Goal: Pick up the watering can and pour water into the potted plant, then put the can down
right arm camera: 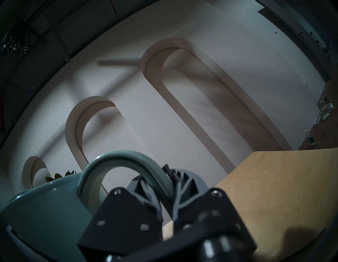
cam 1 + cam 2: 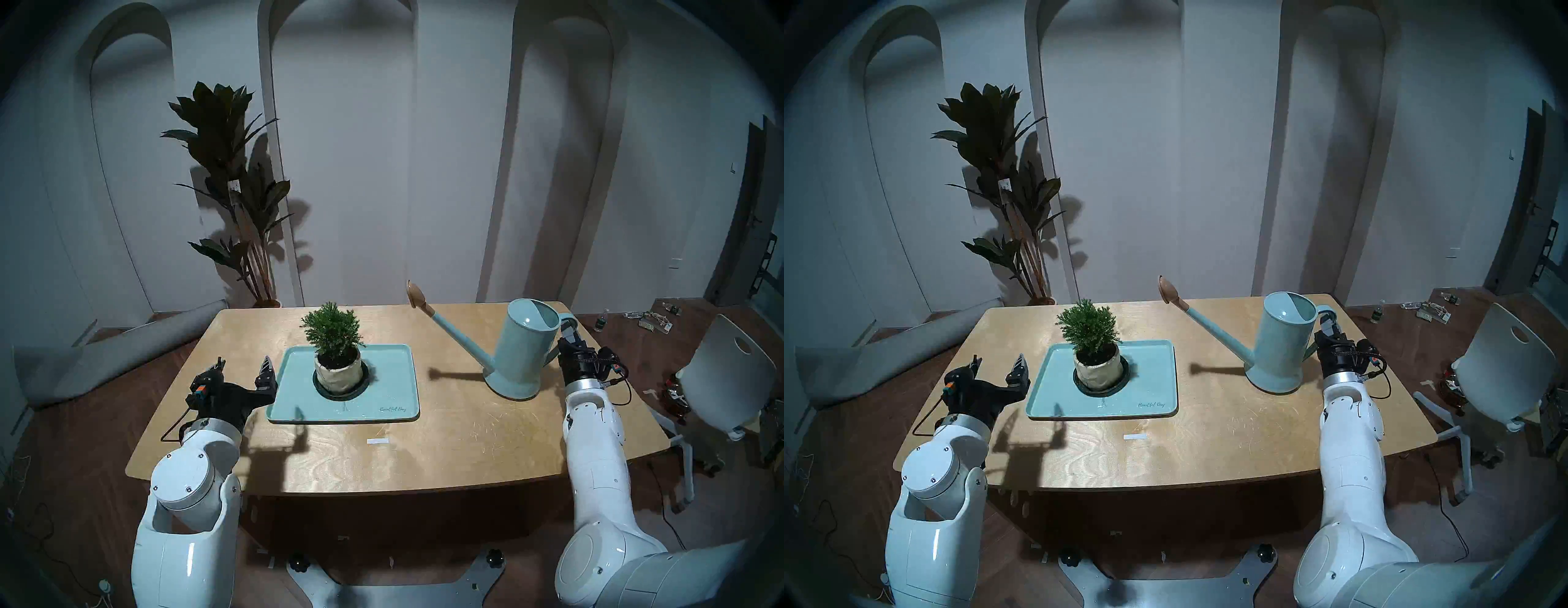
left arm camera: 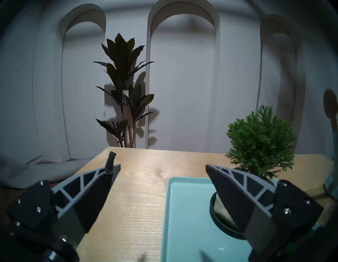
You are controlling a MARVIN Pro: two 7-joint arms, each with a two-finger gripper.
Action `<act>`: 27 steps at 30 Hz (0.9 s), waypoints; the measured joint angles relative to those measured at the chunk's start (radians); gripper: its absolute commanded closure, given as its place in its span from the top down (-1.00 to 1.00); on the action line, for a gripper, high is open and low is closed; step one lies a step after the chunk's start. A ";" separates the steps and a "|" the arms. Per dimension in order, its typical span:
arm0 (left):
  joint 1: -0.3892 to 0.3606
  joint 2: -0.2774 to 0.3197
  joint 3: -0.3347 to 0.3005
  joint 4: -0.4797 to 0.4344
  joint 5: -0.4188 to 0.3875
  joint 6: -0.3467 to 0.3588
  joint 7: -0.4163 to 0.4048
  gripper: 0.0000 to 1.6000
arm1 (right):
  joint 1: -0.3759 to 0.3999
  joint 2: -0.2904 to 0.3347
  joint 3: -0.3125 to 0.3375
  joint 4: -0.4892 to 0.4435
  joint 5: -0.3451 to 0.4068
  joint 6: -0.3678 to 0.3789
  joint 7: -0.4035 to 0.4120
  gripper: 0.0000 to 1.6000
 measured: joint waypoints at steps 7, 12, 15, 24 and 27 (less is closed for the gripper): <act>0.000 0.000 0.000 0.000 0.000 0.000 0.000 1.00 | 0.019 0.012 -0.020 0.021 -0.018 0.000 -0.007 -1.00; 0.000 0.000 0.000 0.000 0.000 0.000 0.000 1.00 | 0.026 0.017 -0.027 0.033 -0.025 -0.002 -0.016 -1.00; 0.000 0.000 0.000 0.000 0.000 0.000 0.000 1.00 | 0.028 0.020 -0.033 0.036 -0.034 -0.007 -0.026 -0.86; 0.000 0.000 0.000 0.000 0.000 0.000 0.000 1.00 | 0.028 0.023 -0.053 0.018 -0.082 -0.015 -0.079 -0.07; 0.000 0.000 0.000 0.000 0.000 0.000 0.000 1.00 | 0.020 0.022 -0.060 -0.001 -0.097 -0.012 -0.100 0.59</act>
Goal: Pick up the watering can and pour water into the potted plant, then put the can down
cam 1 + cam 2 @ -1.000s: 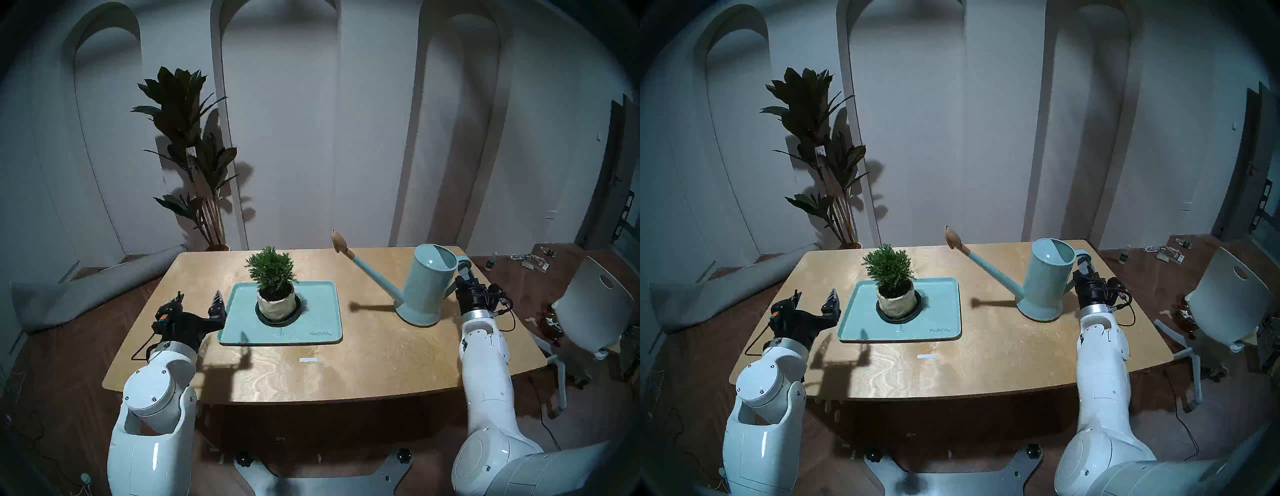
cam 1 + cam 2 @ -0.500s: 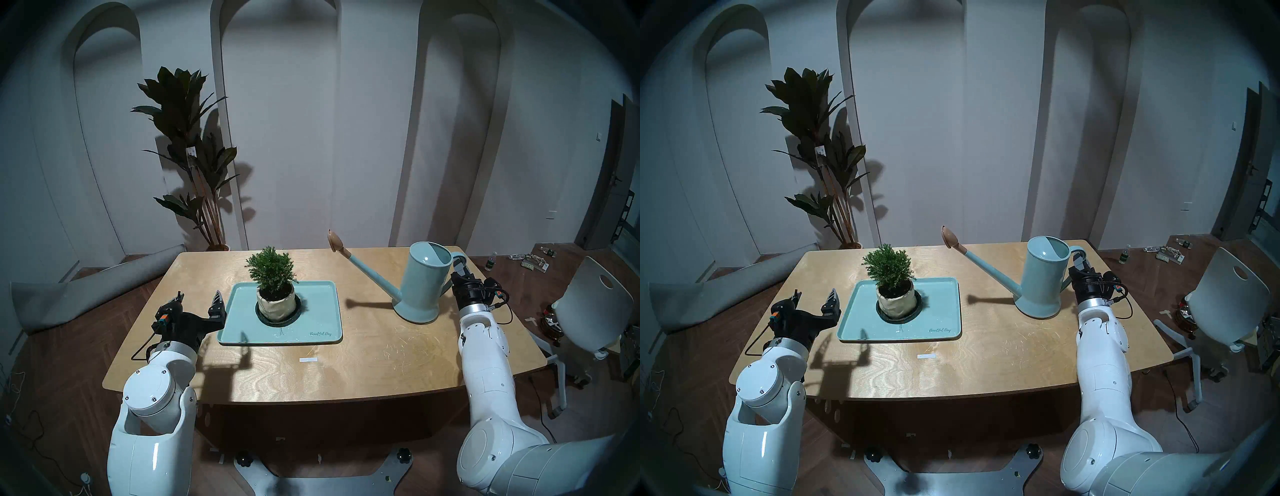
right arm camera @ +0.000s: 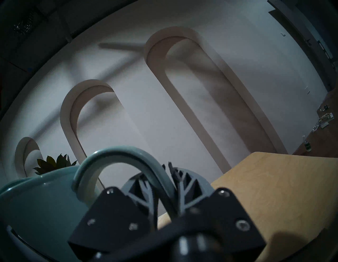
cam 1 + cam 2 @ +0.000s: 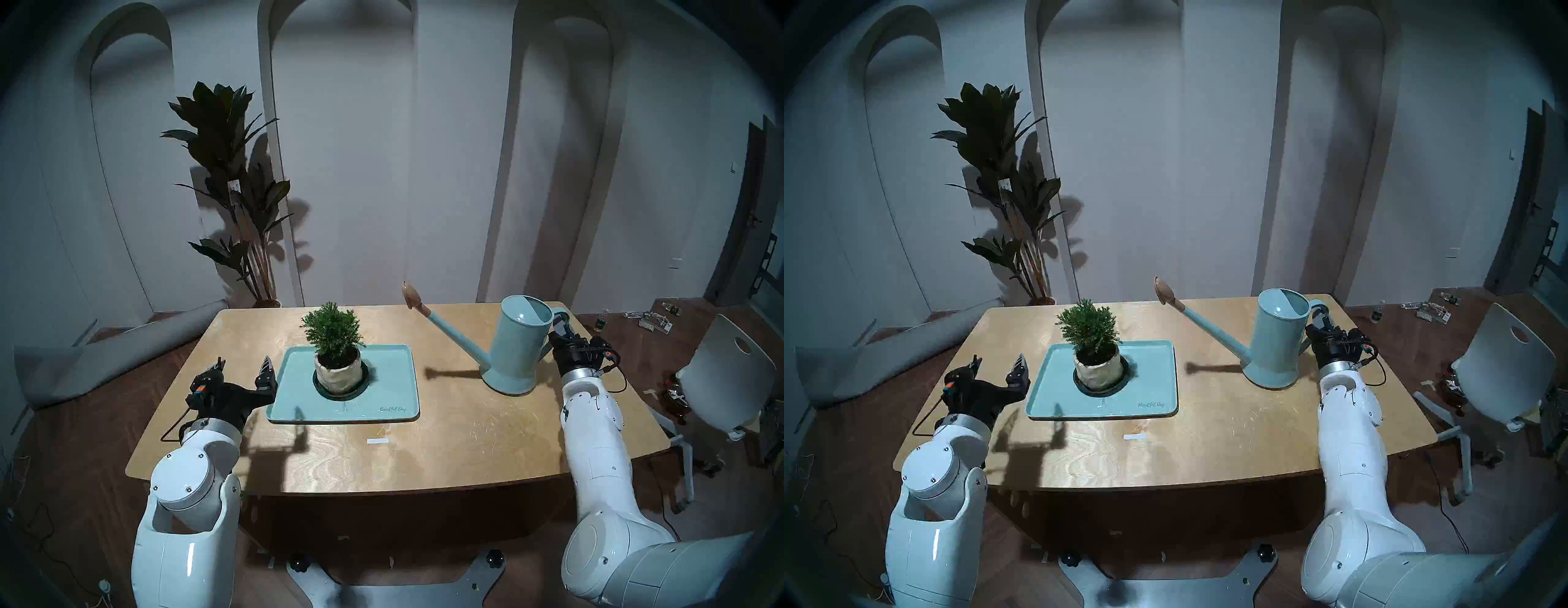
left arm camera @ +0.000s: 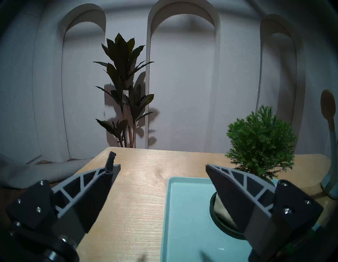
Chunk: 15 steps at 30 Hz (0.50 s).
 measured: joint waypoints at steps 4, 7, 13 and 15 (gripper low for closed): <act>0.000 0.000 0.000 0.000 0.000 0.000 0.000 1.00 | -0.019 -0.004 -0.010 -0.051 -0.022 0.031 -0.044 1.00; 0.000 0.000 0.000 0.000 0.000 0.000 0.000 1.00 | -0.044 -0.009 -0.023 -0.094 -0.050 0.077 -0.088 1.00; 0.000 0.000 0.000 0.000 0.000 0.000 0.000 1.00 | -0.093 -0.021 -0.047 -0.167 -0.093 0.151 -0.147 0.60; 0.000 0.000 0.000 0.000 0.000 0.000 0.000 1.00 | -0.107 -0.024 -0.055 -0.187 -0.105 0.174 -0.161 0.62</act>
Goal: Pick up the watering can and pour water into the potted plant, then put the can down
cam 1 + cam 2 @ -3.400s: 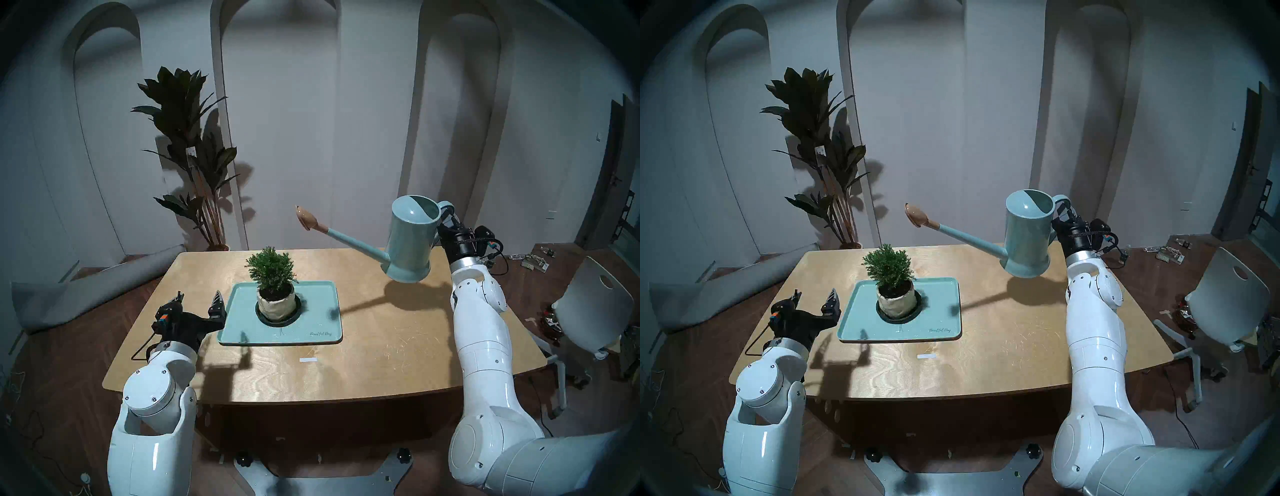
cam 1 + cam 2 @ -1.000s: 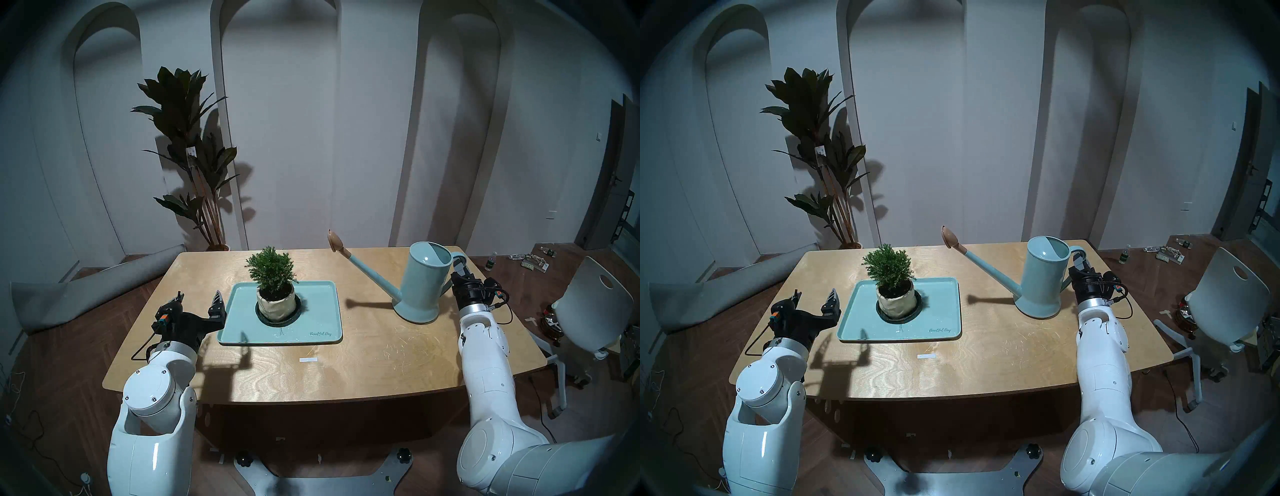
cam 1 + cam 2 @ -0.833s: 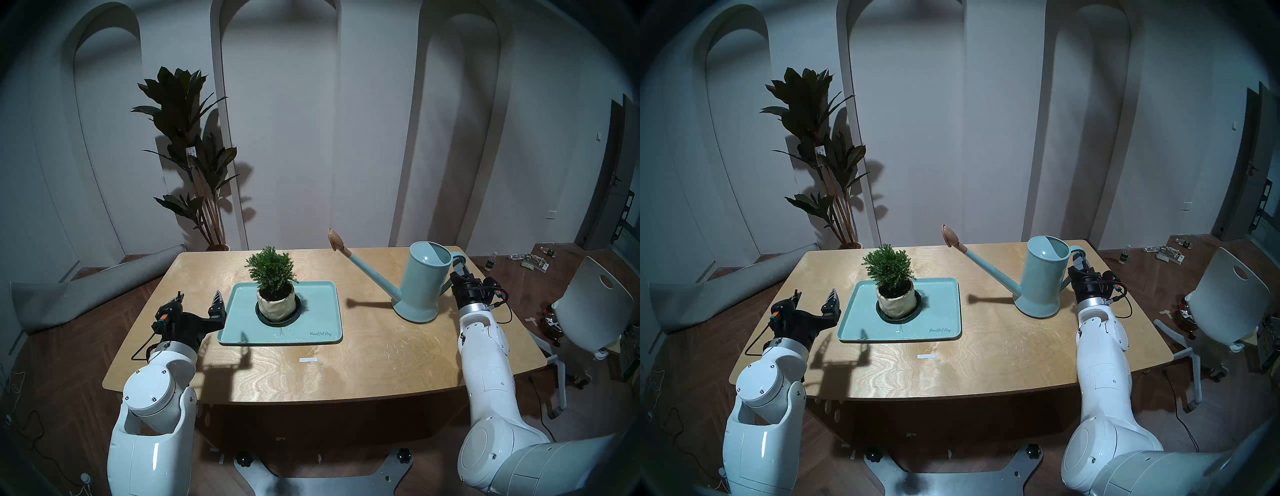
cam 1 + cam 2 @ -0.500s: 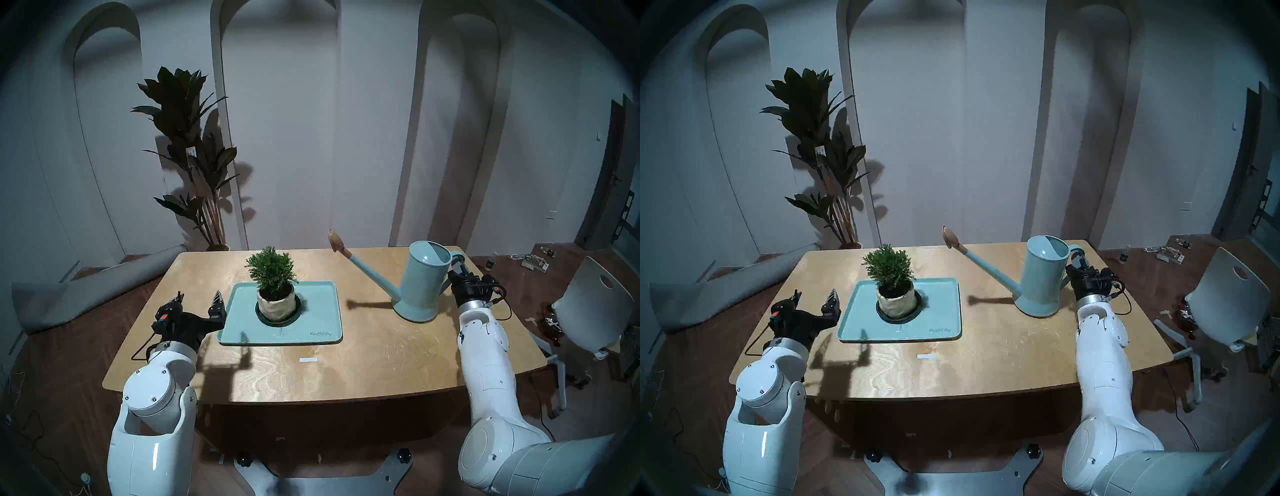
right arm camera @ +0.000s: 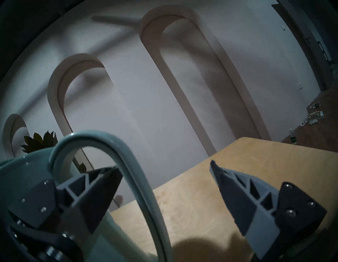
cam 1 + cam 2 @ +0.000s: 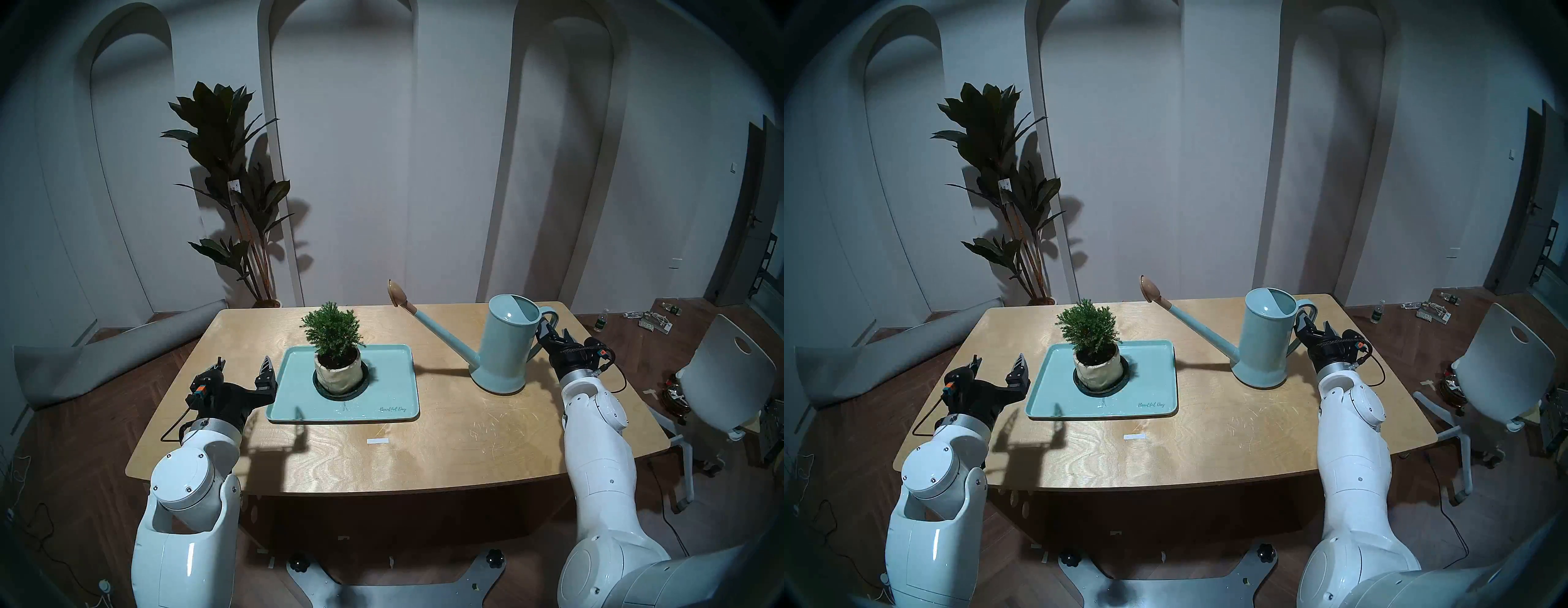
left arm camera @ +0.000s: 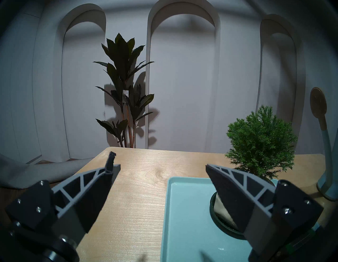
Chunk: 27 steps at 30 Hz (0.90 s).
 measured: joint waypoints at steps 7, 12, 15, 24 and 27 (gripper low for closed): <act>0.000 0.000 0.000 0.000 0.000 0.000 0.000 1.00 | -0.061 -0.009 -0.022 -0.095 -0.043 0.089 -0.050 0.62; 0.000 0.000 0.000 0.000 0.000 0.000 0.000 1.00 | -0.109 -0.019 -0.027 -0.164 -0.062 0.124 -0.073 0.61; 0.000 0.000 0.000 0.000 0.000 0.000 0.000 1.00 | -0.133 -0.027 -0.025 -0.195 -0.067 0.130 -0.081 0.67; 0.000 0.000 0.000 0.001 0.000 0.000 0.000 1.00 | -0.231 -0.055 -0.011 -0.295 -0.078 0.110 -0.072 1.00; -0.001 0.000 0.000 0.003 0.000 0.000 0.000 1.00 | -0.266 -0.064 -0.006 -0.331 -0.080 0.092 -0.059 1.00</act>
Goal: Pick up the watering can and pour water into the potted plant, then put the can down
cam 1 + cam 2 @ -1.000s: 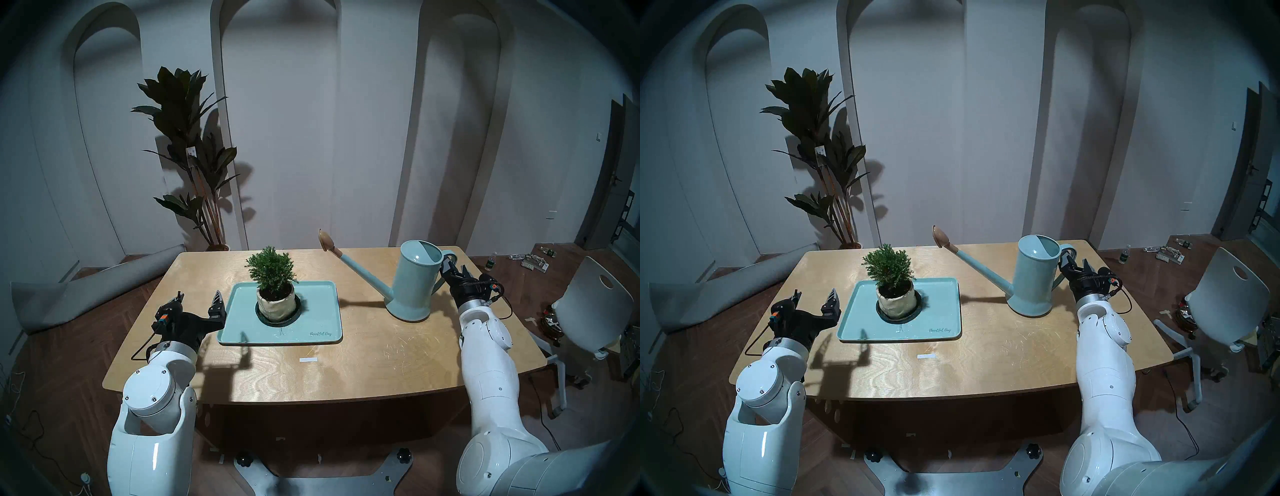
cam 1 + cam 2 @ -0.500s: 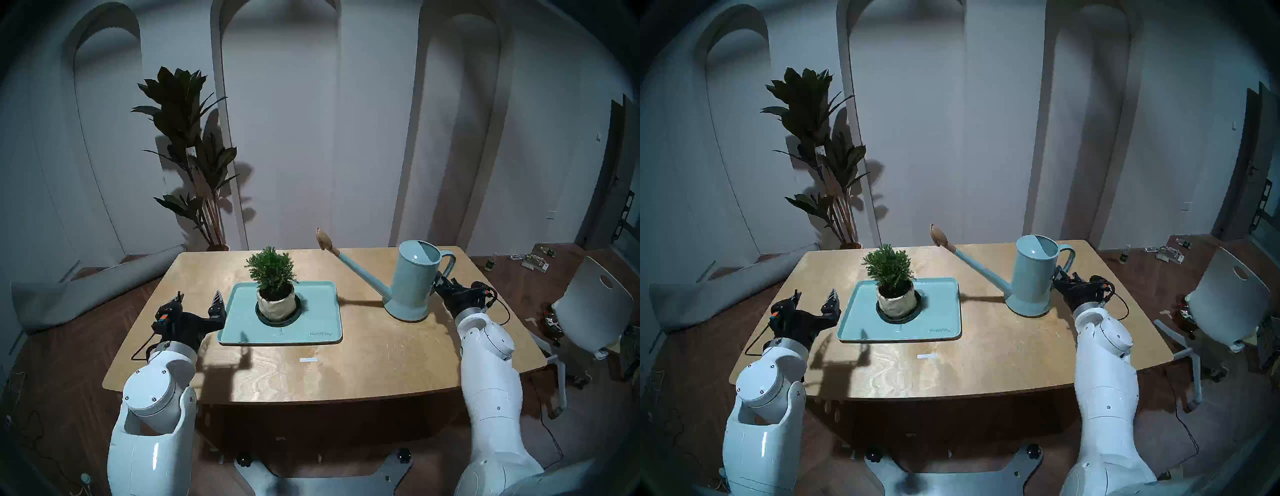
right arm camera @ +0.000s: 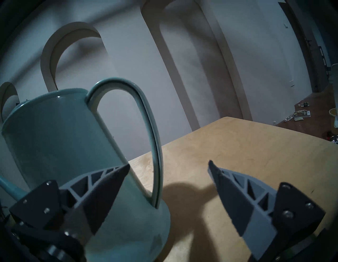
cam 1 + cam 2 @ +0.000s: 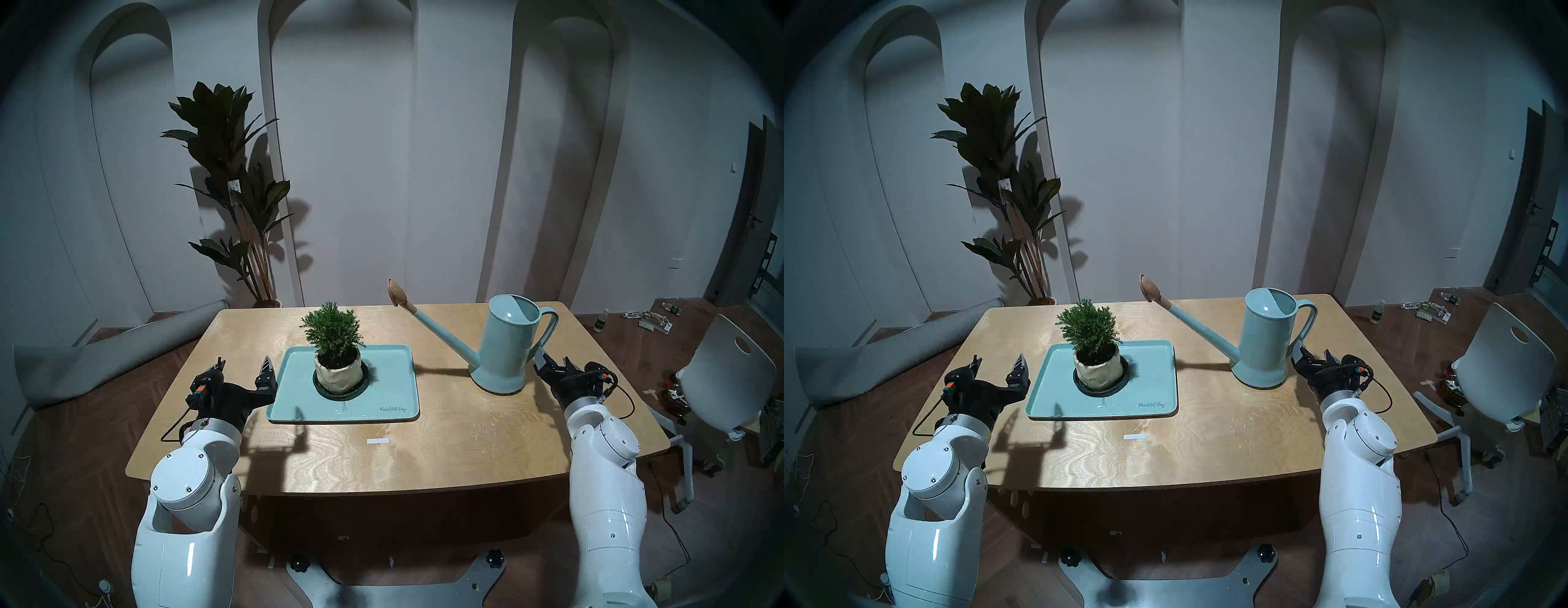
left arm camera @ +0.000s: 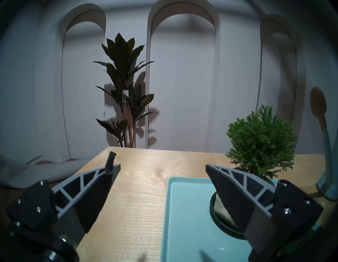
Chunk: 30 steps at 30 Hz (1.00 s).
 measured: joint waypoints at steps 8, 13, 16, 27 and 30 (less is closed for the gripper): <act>0.000 0.001 0.000 0.004 0.000 0.000 0.000 1.00 | -0.047 -0.005 0.018 -0.084 -0.005 -0.078 0.036 1.00; 0.000 0.001 0.000 0.006 0.001 0.000 0.000 1.00 | -0.062 0.006 0.037 -0.139 -0.016 -0.125 0.050 1.00; -0.001 0.001 0.000 0.009 0.001 0.000 -0.001 1.00 | -0.072 0.022 0.060 -0.186 -0.035 -0.163 0.058 1.00; -0.001 0.002 0.000 0.013 0.001 0.000 -0.001 1.00 | -0.088 0.066 0.057 -0.318 -0.084 -0.234 0.120 1.00; -0.001 0.003 0.001 0.013 0.000 0.000 -0.001 1.00 | -0.094 0.062 0.013 -0.362 -0.091 -0.243 0.161 1.00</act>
